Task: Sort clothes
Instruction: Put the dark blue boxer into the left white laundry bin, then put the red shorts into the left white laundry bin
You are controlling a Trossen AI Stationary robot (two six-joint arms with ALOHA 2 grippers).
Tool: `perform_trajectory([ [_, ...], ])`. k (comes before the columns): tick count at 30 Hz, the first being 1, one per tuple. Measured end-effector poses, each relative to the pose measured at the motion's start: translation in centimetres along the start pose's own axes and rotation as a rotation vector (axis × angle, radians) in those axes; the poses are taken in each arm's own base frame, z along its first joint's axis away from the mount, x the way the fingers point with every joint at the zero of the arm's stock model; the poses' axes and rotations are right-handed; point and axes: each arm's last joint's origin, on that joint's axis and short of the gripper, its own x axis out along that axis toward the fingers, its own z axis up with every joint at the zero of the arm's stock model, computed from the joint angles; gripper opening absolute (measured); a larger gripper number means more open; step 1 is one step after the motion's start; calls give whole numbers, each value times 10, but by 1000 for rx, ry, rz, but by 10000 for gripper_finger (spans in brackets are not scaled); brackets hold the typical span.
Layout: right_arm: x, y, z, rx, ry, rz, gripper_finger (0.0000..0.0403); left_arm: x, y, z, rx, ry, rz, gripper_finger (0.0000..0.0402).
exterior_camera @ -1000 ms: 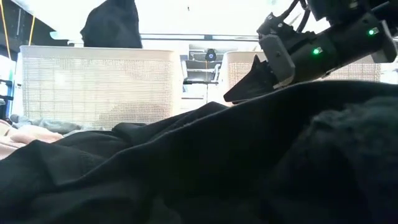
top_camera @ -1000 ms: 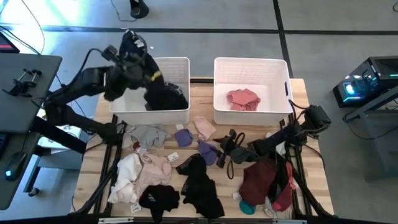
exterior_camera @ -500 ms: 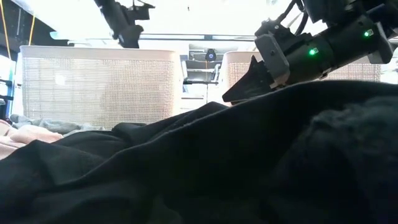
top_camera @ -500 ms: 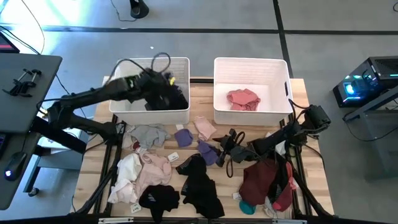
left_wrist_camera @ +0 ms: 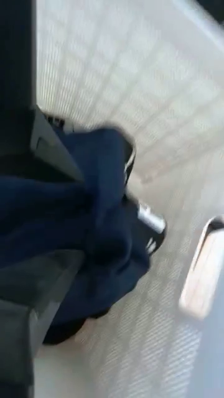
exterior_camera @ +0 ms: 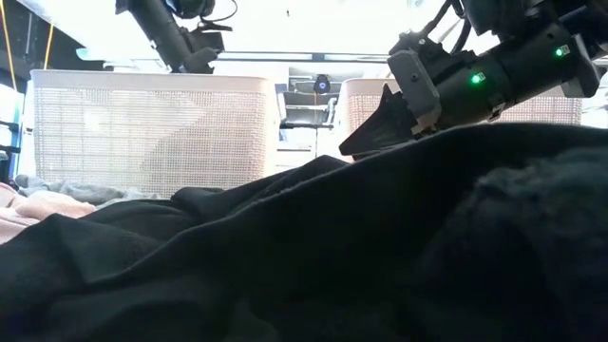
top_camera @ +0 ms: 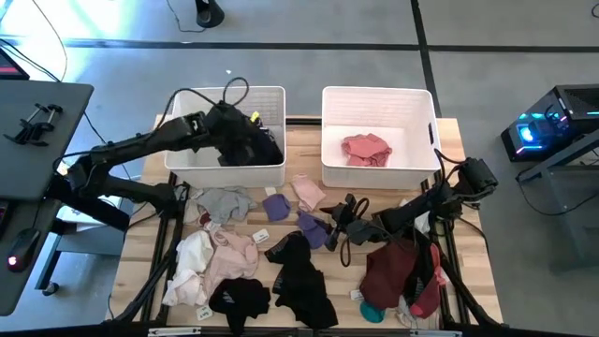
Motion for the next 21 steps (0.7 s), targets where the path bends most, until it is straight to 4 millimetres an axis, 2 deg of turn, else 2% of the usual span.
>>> perform_trajectory([
  [3, 0, 0, 0, 0, 0, 0, 181, -20, 7, 11, -19, -59, 53, 199],
  [7, 0, 0, 0, 0, 0, 0, 181, -53, 11, 23, -28, -175, 53, 202],
  [10, 0, 0, 0, 0, 0, 0, 181, -80, 6, 25, -6, -290, -9, 195],
  [13, 0, 0, 0, 0, 0, 0, 181, -97, -7, 21, 30, -404, -123, 184],
  [17, 0, 0, 0, 1, 0, -1, 181, -103, -35, 5, 89, -516, -279, 166],
  [21, 0, 0, 0, 0, 0, -1, 181, -95, -68, -13, 143, -602, -401, 150],
])
